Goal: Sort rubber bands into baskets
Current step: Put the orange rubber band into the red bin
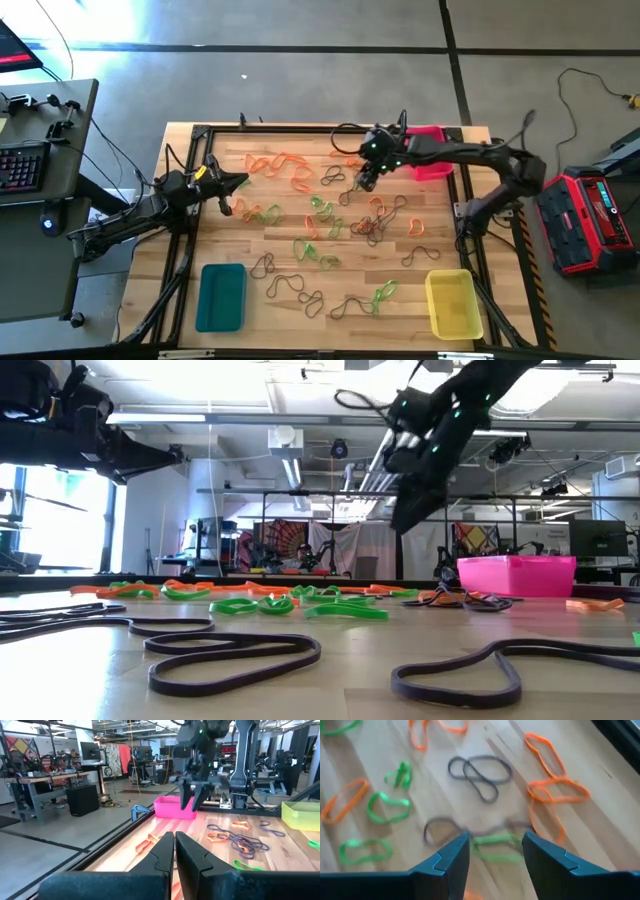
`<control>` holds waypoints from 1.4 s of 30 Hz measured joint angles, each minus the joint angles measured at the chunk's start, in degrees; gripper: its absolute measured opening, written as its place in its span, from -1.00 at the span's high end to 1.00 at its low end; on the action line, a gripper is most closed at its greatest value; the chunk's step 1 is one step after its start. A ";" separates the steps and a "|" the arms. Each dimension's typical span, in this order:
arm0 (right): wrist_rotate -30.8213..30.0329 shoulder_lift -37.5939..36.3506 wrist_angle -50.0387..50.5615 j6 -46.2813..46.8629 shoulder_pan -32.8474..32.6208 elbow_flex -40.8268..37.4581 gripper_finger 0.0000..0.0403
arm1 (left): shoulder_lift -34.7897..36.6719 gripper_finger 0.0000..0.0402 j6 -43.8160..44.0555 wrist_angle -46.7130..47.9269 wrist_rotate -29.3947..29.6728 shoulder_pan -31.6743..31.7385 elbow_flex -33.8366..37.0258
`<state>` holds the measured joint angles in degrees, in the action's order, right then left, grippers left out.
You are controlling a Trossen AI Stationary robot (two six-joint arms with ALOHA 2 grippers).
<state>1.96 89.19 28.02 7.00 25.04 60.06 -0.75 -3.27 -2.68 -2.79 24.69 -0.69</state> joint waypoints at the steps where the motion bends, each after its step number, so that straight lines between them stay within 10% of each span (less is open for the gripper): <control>1: 0.00 1.32 -1.38 -0.04 0.21 -0.05 0.15 | 0.00 0.95 0.00 -0.01 0.00 0.00 0.00; 20: -5.11 20.28 0.09 -6.60 8.79 9.96 0.16 | 0.00 0.95 0.02 -0.07 0.00 0.00 0.00; 36: 1.32 22.74 -0.13 -13.54 11.74 9.52 0.44 | -1.21 0.95 3.72 0.50 -6.22 -0.01 0.00; 42: 1.72 23.14 -0.19 -14.99 11.65 9.67 0.83 | -3.64 0.95 3.63 -0.62 -6.41 0.00 0.00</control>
<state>3.68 112.33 27.83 -7.98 36.69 69.73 -4.39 0.36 -3.30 -9.19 24.69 -0.69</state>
